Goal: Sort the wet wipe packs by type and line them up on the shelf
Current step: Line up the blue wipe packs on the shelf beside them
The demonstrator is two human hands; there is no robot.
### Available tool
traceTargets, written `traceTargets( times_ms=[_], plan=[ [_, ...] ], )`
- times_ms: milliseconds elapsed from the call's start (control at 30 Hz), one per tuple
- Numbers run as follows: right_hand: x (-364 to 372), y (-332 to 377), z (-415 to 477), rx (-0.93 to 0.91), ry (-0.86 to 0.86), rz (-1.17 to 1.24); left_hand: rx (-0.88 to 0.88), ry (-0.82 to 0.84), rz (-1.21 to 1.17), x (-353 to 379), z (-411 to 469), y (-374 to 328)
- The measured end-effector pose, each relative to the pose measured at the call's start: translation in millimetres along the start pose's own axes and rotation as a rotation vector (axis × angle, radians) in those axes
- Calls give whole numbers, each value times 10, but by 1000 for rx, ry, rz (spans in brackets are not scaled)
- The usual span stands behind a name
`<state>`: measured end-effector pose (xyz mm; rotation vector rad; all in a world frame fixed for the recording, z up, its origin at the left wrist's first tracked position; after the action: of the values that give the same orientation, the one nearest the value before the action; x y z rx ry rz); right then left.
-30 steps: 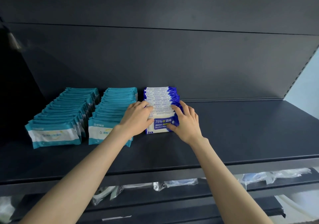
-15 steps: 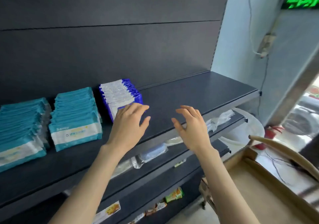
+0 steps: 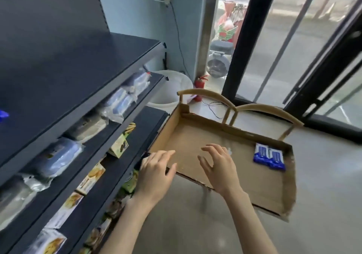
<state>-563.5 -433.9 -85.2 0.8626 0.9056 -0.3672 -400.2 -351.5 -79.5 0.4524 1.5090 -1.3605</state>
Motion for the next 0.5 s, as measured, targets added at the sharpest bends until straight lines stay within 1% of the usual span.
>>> traceTargets(
  times_ms=[233,367,500],
  plan=[
    [-556,-1156,-987,255,29,-10,-9,254,-98,1126,-391,-980],
    [-896,-1851,-1384,343,17,-13,9,383,-106,1788,-521,-1608],
    [-1176,-2407,-1606,425,16,-21,50,458,-79,2202,-468,-2124]
  ],
)
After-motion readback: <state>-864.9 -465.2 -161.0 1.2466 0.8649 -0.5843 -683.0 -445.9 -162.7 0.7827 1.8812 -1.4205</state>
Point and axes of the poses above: each hand's wrist, its own z-axis towards the middle knuckle, its own x-axis out of the palm, y = z × x, the point moved 2 cm from there along z, towards the middle knuckle, and after that the axes turned 12 degrees about -x, right-handed, at the moved point
